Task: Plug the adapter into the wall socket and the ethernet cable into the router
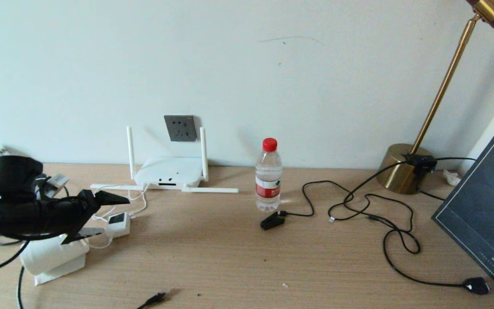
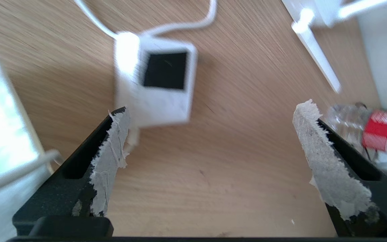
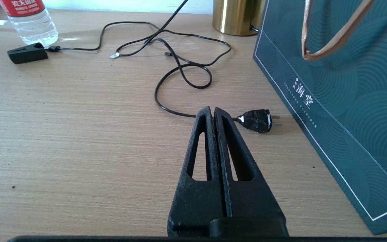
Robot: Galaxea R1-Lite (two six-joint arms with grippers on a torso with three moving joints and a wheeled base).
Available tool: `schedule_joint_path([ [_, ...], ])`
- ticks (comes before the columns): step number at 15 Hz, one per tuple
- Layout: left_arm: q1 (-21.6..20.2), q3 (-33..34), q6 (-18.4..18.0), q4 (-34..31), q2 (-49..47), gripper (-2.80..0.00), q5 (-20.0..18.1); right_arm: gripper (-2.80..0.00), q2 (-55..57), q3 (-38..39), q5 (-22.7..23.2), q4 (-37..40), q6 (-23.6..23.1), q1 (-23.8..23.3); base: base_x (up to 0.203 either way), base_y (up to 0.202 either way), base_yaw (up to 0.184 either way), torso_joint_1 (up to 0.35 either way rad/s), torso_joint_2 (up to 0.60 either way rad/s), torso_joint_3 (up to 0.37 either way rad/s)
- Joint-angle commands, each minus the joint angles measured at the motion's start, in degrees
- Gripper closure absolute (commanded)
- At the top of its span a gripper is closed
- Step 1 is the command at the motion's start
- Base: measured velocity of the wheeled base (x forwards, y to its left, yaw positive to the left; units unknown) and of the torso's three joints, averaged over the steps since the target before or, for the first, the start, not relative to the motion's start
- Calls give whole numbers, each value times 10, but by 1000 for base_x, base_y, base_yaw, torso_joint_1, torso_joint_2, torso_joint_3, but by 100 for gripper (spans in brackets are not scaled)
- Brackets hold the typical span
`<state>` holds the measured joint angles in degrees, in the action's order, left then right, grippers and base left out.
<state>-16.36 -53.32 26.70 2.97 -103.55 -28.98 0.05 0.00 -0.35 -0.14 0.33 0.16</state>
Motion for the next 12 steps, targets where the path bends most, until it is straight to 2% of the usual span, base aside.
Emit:
schedule_joint_path([
  [1, -7, -10, 1, 0, -9, -280, 2, 0, 0, 0, 0, 0, 0, 0, 0, 0, 0, 0, 0, 0],
  [6, -5, -14, -20, -1, -32, -280, 17, 0, 0, 0, 0, 0, 0, 0, 0, 0, 0, 0, 0, 0],
  [12, 10, -39, -23, -2, -64, -280, 23, 0, 0, 0, 0, 0, 0, 0, 0, 0, 0, 0, 0, 0],
])
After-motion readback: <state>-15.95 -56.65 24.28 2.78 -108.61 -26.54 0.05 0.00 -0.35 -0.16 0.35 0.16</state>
